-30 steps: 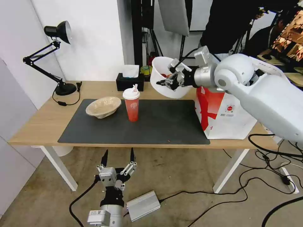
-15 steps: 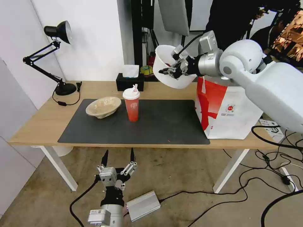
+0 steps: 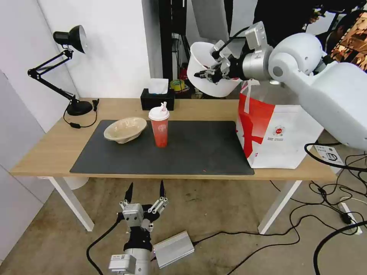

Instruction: Pick up the trash from the table and place it into the takeout bag.

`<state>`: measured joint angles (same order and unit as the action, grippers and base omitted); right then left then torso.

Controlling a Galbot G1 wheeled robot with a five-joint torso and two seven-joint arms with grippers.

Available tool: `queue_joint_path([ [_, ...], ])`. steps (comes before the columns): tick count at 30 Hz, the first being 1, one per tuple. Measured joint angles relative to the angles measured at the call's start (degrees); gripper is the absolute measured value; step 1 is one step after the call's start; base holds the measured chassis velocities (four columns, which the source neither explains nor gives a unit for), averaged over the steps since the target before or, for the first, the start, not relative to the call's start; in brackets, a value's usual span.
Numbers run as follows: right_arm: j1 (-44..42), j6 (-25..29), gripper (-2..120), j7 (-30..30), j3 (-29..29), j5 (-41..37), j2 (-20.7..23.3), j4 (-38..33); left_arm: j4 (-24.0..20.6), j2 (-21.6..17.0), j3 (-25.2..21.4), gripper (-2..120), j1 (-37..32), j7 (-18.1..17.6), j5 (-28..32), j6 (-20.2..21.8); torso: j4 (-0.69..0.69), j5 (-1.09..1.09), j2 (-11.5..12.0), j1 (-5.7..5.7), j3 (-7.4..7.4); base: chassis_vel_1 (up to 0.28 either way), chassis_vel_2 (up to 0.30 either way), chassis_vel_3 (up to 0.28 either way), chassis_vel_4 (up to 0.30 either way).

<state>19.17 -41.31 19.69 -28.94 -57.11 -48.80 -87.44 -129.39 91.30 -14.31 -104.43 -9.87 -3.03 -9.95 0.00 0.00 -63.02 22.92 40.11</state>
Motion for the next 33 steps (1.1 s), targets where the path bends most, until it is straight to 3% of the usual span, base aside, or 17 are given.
queue_joint_path([
  [12,2.5,0.0,0,0.1,-0.8,-0.1,-2.8,2.7,0.0,0.0,0.1,100,0.1,0.0,-0.1,0.0,0.00,0.00,0.0,0.00,0.00,0.000,0.000,0.000,0.000],
  [33,3.9,0.0,0,0.1,-1.5,-0.1,-2.4,3.7,-0.2,0.0,0.4,100,0.2,-0.1,-0.1,-0.1,0.00,0.00,0.0,0.00,0.00,0.000,0.000,0.000,0.000],
])
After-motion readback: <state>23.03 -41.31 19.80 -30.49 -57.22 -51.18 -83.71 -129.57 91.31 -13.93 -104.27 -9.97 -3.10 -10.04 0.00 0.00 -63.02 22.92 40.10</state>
